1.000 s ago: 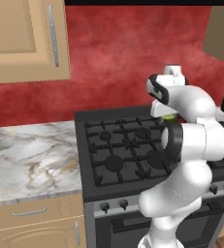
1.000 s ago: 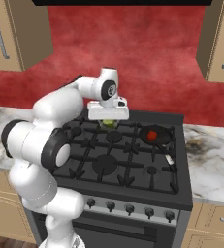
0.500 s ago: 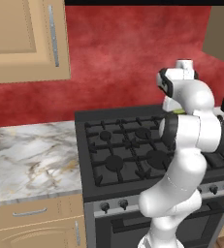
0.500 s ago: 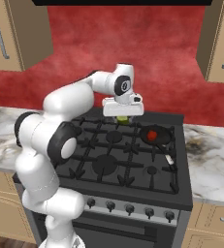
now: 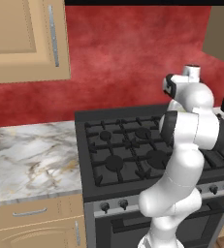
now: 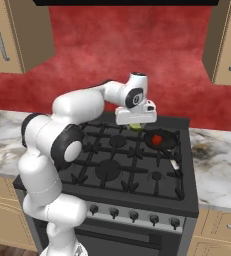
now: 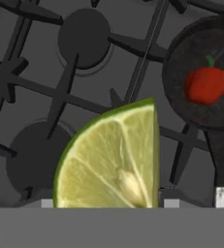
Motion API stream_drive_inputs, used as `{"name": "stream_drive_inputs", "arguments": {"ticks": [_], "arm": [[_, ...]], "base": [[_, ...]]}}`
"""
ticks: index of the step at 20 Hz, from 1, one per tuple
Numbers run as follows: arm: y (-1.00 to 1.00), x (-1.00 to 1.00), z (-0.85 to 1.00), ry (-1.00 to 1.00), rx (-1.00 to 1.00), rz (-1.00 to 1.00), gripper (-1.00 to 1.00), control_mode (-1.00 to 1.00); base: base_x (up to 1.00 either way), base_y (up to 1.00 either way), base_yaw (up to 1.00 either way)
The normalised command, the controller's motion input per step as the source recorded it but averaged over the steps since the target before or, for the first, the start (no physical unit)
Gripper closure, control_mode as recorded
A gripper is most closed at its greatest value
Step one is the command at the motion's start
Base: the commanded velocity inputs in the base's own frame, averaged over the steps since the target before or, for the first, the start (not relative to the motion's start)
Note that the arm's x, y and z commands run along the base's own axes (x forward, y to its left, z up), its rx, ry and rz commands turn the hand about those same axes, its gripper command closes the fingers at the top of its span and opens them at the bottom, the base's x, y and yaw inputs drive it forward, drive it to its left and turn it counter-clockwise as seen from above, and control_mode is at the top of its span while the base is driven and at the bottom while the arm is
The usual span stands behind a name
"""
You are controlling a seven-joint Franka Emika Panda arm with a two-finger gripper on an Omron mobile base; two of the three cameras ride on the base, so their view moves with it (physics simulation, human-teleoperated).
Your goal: Put the bell pepper and lemon wedge in the pan. Then turn on the rear right burner and set the heat to medium.
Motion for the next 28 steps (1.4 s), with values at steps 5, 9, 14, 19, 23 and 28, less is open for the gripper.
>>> {"name": "stream_drive_inputs", "arguments": {"ticks": [5, 9, 14, 19, 23, 28], "arm": [[-0.34, 0.23, 0.00, -0.20, 0.02, 0.01, 1.00, -1.00], [-0.34, 0.44, -0.10, -0.14, 0.00, 0.00, 1.00, -1.00], [-0.26, 0.42, -0.17, -0.04, 0.00, 0.00, 1.00, -1.00], [-0.07, 0.47, -0.25, 0.01, 0.00, 0.00, 1.00, -1.00], [0.00, 0.44, -0.23, 0.03, 0.00, -0.01, 1.00, -1.00], [-0.05, 0.45, -0.16, 0.02, 0.00, -0.03, 1.00, -1.00]], "base": [[0.00, 0.00, 0.00], [0.00, 0.00, 0.00], [0.00, 0.00, 0.00], [0.00, 0.00, 0.00], [0.00, 0.00, 0.00], [0.00, 0.00, 0.00]]}}
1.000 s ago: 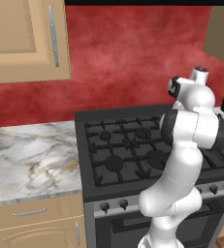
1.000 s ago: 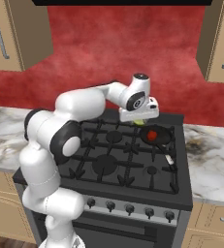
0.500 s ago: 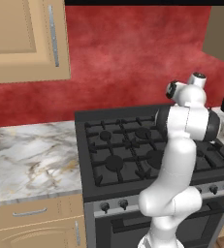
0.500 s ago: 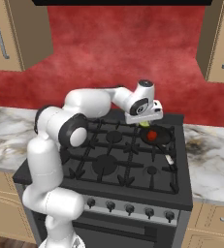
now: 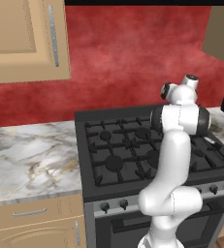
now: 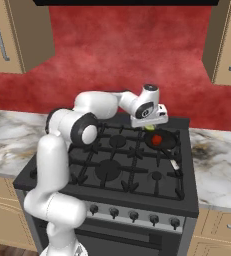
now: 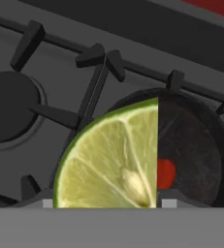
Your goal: Put the bell pepper and lemon wedge in the pan. Then turn on the rear right burner and set the heat to medium.
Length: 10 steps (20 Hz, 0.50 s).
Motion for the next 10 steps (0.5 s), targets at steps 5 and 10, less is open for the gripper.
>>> {"name": "stream_drive_inputs", "arguments": {"ticks": [5, 10], "arm": [[-0.32, 0.05, 0.00, 0.14, 0.00, -0.01, 1.00, -1.00], [-0.48, 0.02, -0.02, 0.17, 0.00, 0.00, 1.00, -1.00]], "base": [[0.00, 0.00, 0.00], [0.00, 0.00, 0.00]]}}
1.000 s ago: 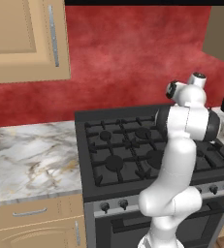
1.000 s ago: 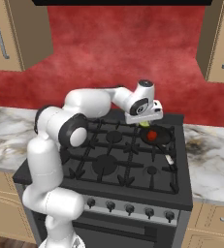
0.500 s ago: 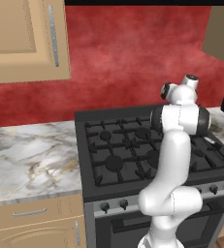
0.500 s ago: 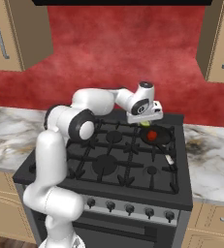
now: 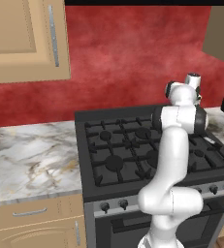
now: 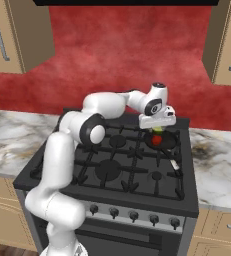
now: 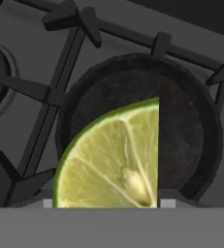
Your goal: Put the bell pepper and lemon wedge in the pan. Then turn on the rear right burner and set the heat to medium.
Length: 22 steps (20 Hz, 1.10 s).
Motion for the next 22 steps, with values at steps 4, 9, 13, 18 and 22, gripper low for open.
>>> {"name": "stream_drive_inputs", "arguments": {"ticks": [4, 9, 13, 18, 22], "arm": [[-0.38, 0.01, -0.07, 0.10, 0.00, 0.00, 1.00, -1.00], [-0.12, 0.00, -0.27, 0.03, 0.00, 0.00, 1.00, -1.00], [0.00, 0.00, -0.28, 0.02, 0.01, 0.00, 1.00, -1.00], [0.00, -0.02, -0.34, 0.01, 0.03, 0.00, 1.00, -1.00], [0.00, 0.00, -0.18, 0.00, 0.00, 0.00, 1.00, -1.00]], "base": [[0.00, 0.00, 0.00], [0.00, 0.00, 0.00], [0.00, 0.00, 0.00], [0.00, 0.00, 0.00], [0.00, 0.00, 0.00]]}}
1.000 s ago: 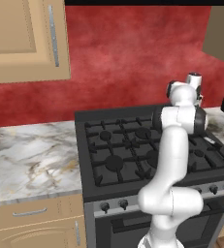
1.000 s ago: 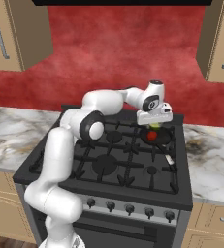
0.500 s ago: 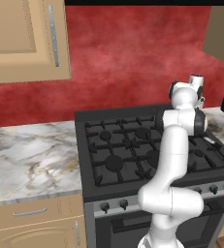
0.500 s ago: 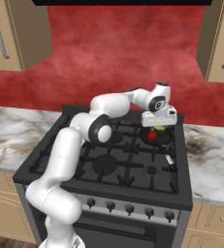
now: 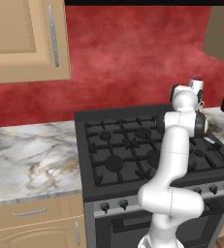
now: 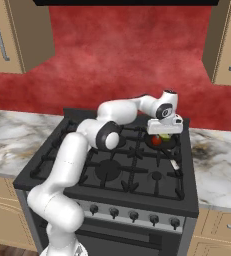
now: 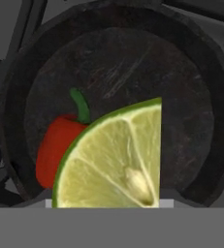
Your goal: Put the bell pepper and lemon wedge in the pan. Then turn on the rear right burner and set the heat to medium.
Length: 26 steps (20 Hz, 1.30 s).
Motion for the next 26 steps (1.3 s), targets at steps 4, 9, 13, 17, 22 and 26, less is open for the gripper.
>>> {"name": "stream_drive_inputs", "arguments": {"ticks": [4, 9, 13, 17, 22, 26], "arm": [[-0.01, 0.00, -0.03, 0.00, 0.00, 0.00, 1.00, -1.00], [-0.10, 0.09, 0.00, 0.00, 0.00, 0.00, 1.00, -1.00], [-0.28, 0.23, 0.00, 0.00, 0.00, -0.01, 1.00, -1.00], [-0.24, 0.15, 0.00, 0.00, 0.00, 0.00, 1.00, -1.00], [-0.07, 0.04, -0.03, 0.00, 0.01, 0.00, 1.00, -1.00], [0.00, 0.00, -0.06, 0.00, 0.02, 0.00, 1.00, -1.00]], "base": [[0.00, 0.00, 0.00], [0.00, 0.00, 0.00], [0.00, 0.00, 0.00], [0.00, 0.00, 0.00], [0.00, 0.00, 0.00], [0.00, 0.00, 0.00]]}}
